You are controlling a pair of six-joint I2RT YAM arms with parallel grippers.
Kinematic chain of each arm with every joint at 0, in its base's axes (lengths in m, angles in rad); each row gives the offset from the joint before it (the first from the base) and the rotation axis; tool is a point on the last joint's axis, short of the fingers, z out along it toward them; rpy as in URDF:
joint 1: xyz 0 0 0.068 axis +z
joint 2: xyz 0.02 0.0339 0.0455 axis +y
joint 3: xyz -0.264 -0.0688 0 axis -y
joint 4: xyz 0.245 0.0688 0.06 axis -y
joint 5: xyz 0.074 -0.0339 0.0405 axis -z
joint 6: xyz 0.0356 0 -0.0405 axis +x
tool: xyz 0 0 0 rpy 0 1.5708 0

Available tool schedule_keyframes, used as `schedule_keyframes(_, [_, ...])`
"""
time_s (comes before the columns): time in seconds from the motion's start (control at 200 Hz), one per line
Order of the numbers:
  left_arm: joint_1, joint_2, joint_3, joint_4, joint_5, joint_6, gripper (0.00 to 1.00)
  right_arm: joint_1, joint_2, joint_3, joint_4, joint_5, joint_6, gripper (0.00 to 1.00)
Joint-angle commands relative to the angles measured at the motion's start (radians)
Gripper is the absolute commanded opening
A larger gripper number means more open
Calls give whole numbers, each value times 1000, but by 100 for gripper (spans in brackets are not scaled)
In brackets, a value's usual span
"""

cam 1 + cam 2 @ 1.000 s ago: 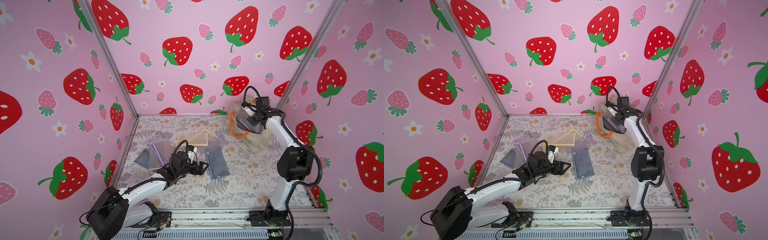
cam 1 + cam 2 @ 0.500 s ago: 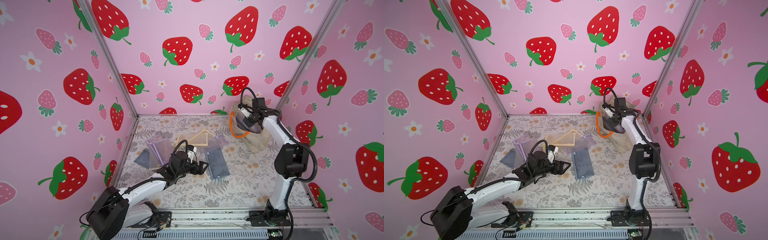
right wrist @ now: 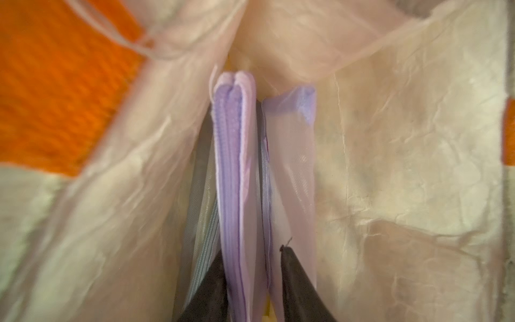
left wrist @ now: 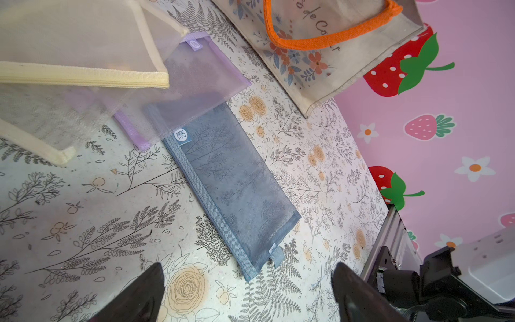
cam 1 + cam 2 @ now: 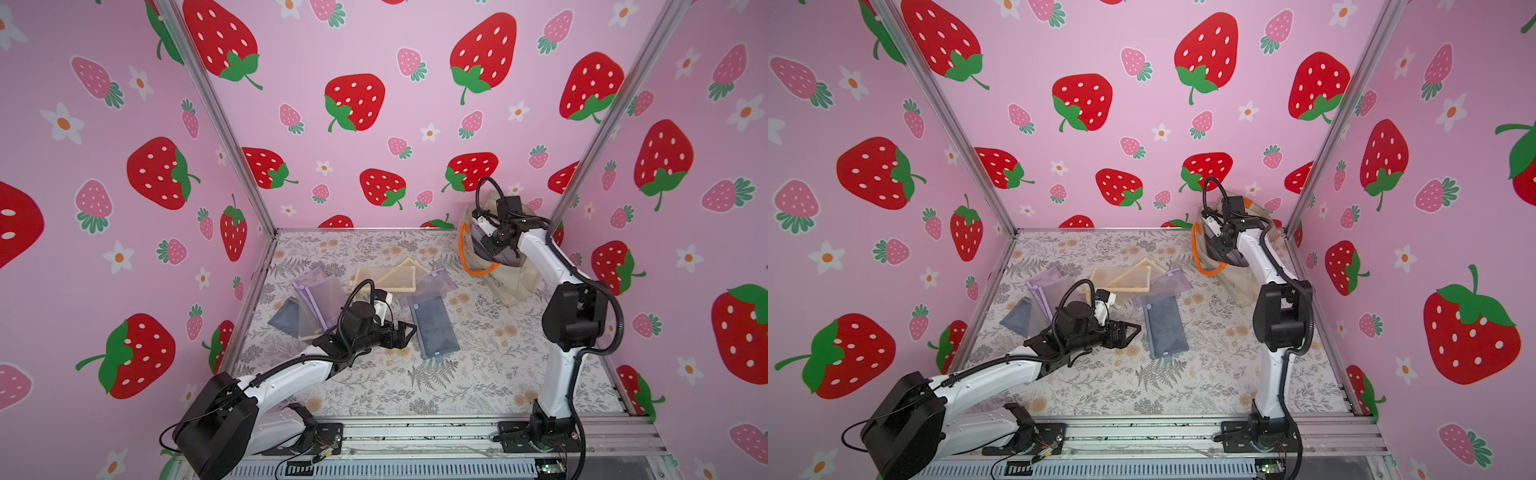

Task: Put the pencil pouch into the canvas bag
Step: Place the pencil pouch in the canvas bag.

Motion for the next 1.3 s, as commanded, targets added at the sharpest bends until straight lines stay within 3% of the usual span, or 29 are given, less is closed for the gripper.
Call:
schedule_keyframes(0.0, [5,5,-5,22,18,1,96,6,-45,-1,14,-56,42,31])
schedule_keyframes(0.16, [6,-2,-5,15,17,1,96,7,12,47,-12,-66,53,16])
schedule_keyframes(0.295, [10,-13,-5,3,13,8,96,7,46,63,-33,-69,78,14])
schedule_keyframes(0.425, [14,-11,9,-35,7,12,96,17,-38,20,-33,-60,132,25])
schedule_keyframes(0.53, [15,9,30,-85,-15,19,96,84,-164,-42,-18,176,115,36])
schedule_keyframes(0.64, [23,44,53,-132,-25,15,96,143,-297,-99,-13,236,141,49])
schedule_keyframes(0.825, [23,105,80,-162,-19,-7,96,228,-511,-277,8,116,273,64])
schedule_keyframes(1.046, [23,128,101,-180,-10,-26,96,311,-733,-672,123,-101,460,74])
schedule_keyframes(1.291, [22,127,94,-197,-39,-45,96,411,-793,-990,288,-220,619,77])
